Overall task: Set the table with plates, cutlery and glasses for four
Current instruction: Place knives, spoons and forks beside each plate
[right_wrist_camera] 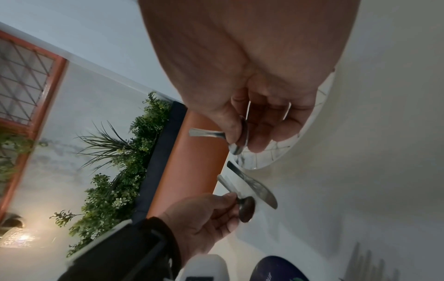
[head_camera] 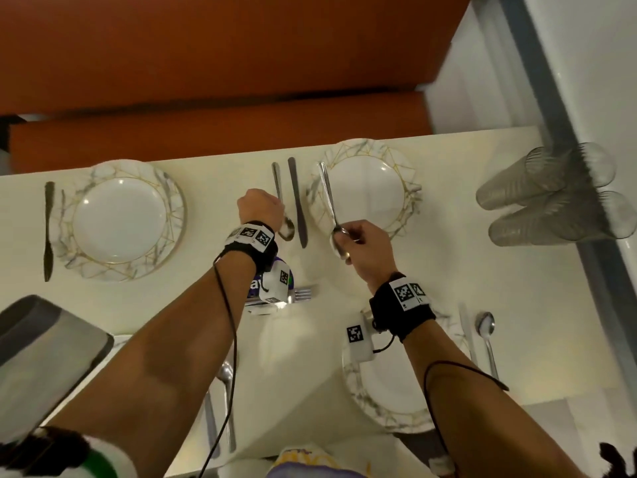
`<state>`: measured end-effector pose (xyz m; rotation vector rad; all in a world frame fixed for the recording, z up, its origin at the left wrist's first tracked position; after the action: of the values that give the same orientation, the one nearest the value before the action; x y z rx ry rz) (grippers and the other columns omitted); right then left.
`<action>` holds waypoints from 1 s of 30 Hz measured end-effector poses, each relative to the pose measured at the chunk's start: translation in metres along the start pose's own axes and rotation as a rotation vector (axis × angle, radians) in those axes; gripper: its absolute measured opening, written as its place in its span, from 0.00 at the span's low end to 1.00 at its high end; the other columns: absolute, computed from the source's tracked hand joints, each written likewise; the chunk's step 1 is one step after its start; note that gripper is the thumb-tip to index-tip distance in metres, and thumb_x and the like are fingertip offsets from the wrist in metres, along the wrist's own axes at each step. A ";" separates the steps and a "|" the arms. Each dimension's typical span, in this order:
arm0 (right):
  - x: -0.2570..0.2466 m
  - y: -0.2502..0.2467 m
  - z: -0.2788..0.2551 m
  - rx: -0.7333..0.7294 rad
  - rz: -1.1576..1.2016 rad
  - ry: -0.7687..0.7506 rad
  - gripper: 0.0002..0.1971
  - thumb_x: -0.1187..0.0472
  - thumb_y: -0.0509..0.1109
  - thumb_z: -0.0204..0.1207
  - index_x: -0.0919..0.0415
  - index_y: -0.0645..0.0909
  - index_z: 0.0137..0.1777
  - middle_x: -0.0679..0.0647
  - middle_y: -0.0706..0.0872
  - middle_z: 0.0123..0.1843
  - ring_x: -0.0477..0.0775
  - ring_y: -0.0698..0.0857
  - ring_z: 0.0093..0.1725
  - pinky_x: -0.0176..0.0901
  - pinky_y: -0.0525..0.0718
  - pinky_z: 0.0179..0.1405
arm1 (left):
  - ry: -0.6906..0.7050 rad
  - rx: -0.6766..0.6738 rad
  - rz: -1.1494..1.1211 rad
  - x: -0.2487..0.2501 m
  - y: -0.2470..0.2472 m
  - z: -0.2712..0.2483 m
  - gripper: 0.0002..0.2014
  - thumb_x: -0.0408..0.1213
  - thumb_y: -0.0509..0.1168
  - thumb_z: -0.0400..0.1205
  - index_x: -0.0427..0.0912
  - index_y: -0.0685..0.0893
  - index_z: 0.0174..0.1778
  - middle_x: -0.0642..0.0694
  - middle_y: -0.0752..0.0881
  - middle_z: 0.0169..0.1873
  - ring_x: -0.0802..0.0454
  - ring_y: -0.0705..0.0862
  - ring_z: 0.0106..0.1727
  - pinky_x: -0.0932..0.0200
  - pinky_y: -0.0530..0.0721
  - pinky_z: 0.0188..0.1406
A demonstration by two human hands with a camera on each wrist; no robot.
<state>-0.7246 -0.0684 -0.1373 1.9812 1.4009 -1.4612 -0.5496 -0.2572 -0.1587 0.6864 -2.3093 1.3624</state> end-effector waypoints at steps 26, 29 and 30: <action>-0.015 0.027 -0.008 -0.042 -0.060 -0.016 0.04 0.58 0.77 0.78 0.53 0.88 0.51 0.50 0.92 0.48 0.55 0.90 0.50 0.63 0.91 0.55 | 0.149 0.033 -0.140 -0.006 -0.028 -0.033 0.08 0.38 0.66 0.87 0.42 0.90 0.52 0.48 0.91 0.48 0.52 0.86 0.45 0.71 0.76 0.36; -0.028 0.048 -0.017 -0.051 -0.051 -0.034 0.02 0.57 0.77 0.77 0.49 0.87 0.47 0.49 0.92 0.46 0.54 0.90 0.48 0.62 0.91 0.53 | 0.241 -0.035 -0.251 -0.003 -0.034 -0.053 0.10 0.40 0.64 0.89 0.45 0.90 0.49 0.52 0.93 0.41 0.55 0.88 0.41 0.65 0.85 0.45; -0.033 0.057 -0.022 -0.057 -0.043 -0.047 0.02 0.55 0.76 0.76 0.48 0.86 0.46 0.49 0.93 0.45 0.54 0.90 0.46 0.60 0.91 0.50 | 0.259 -0.055 -0.306 -0.003 -0.037 -0.060 0.12 0.41 0.62 0.90 0.45 0.90 0.48 0.52 0.93 0.40 0.56 0.88 0.39 0.62 0.86 0.46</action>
<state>-0.6654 -0.0968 -0.1159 1.8811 1.4574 -1.4599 -0.5213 -0.2186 -0.1069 0.7602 -1.9398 1.1673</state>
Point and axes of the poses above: each hand's wrist, its own z-axis towards the middle knuckle, its own y-axis out of the palm, x = y × z, the point moved 8 cm from there along z, towards the middle knuckle
